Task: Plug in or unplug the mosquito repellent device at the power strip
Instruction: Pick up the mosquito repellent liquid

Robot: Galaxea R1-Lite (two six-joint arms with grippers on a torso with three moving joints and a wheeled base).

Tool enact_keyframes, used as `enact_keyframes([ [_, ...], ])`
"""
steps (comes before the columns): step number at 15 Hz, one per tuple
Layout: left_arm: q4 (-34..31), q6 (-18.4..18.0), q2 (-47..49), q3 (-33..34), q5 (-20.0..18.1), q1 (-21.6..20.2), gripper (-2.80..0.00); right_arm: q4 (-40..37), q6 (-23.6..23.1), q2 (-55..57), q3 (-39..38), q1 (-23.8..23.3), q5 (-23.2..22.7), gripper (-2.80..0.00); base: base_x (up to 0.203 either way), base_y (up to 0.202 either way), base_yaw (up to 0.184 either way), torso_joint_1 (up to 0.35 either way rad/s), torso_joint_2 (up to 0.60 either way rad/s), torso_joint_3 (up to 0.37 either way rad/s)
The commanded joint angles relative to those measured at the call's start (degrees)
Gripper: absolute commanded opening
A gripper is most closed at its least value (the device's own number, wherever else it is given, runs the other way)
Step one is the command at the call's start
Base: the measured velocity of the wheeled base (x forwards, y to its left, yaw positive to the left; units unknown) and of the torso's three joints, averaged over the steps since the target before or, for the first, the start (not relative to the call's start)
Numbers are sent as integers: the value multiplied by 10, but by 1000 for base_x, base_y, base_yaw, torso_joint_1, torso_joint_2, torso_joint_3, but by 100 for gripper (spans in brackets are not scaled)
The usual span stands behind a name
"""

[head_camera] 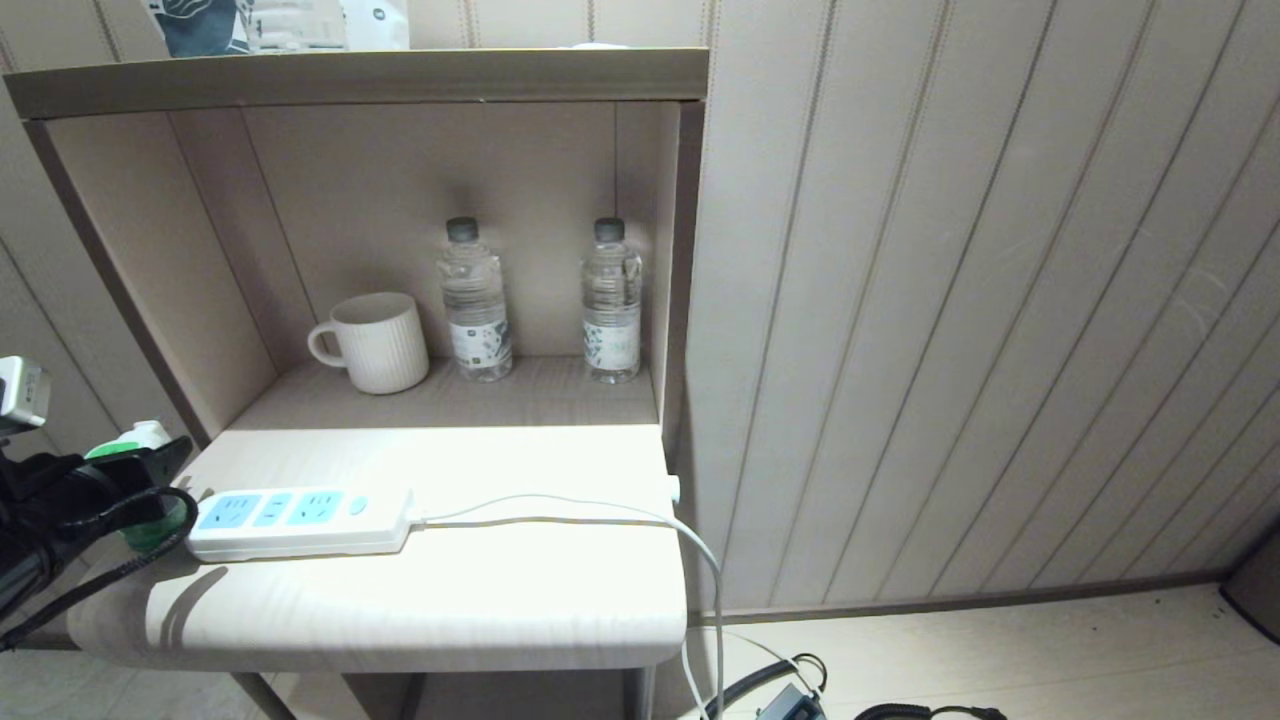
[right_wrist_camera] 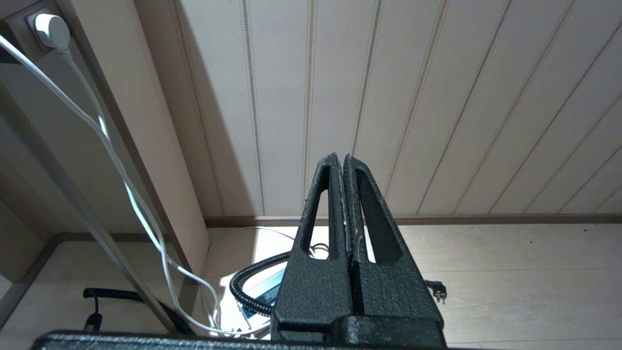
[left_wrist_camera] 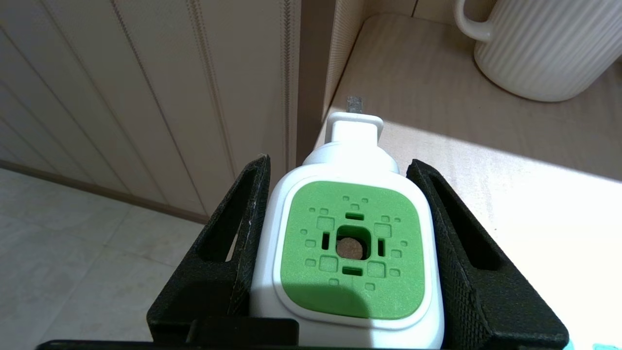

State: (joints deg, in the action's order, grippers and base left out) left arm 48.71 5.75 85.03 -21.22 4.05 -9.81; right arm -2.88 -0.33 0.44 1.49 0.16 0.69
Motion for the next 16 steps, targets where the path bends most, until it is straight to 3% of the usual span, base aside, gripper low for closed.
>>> enact_keyframes([
  [1,2,0,1,0,1,0,-277,0,0,0,0,0,0,-280,0,0,0,0,0,0],
  [2,2,0,-2,-1,0,0,0,0,0,0,0,0,0,-280,0,0,0,0,0,0],
  [16,2,1,-2,-19,0,-2,0,0,0,0,0,0,0,-280,0,0,0,0,0,0],
])
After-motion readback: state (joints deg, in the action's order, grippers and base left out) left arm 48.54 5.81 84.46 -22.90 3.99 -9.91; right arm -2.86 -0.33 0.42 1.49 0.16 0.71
